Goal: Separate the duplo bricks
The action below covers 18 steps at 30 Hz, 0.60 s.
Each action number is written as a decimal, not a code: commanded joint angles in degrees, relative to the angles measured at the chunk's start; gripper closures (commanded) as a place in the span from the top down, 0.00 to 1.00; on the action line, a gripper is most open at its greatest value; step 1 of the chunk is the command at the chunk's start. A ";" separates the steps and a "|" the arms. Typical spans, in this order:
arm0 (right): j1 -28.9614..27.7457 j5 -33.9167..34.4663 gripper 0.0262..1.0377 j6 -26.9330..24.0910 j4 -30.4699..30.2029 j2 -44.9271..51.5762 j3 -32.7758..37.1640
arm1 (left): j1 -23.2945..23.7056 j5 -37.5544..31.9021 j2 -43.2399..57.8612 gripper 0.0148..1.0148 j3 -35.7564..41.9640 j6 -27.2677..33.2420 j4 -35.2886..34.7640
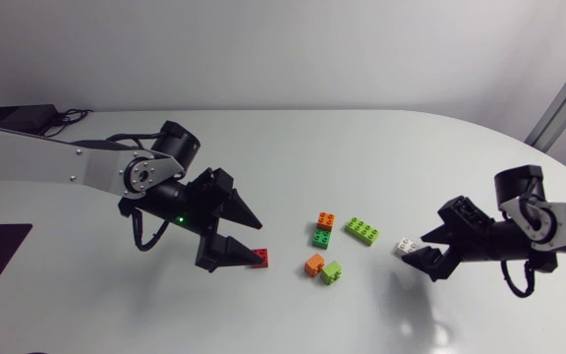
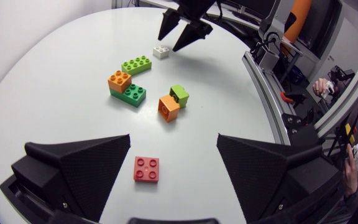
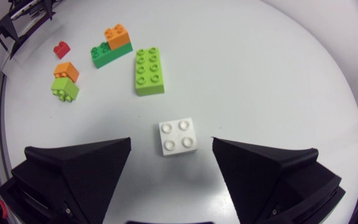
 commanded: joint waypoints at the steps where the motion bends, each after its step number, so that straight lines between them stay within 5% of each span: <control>1: 0.94 -0.51 0.96 -0.63 -3.93 -4.43 5.61 | -0.94 -0.24 -0.67 0.96 -0.22 -2.00 0.21; 8: 12.54 0.19 0.96 1.83 -12.63 -5.22 12.99 | -3.58 -1.74 -0.67 0.96 1.10 -4.38 0.21; 18: 24.76 3.18 0.90 1.13 -11.31 0.66 9.47 | -4.01 -2.35 0.21 0.96 -0.39 -4.73 2.41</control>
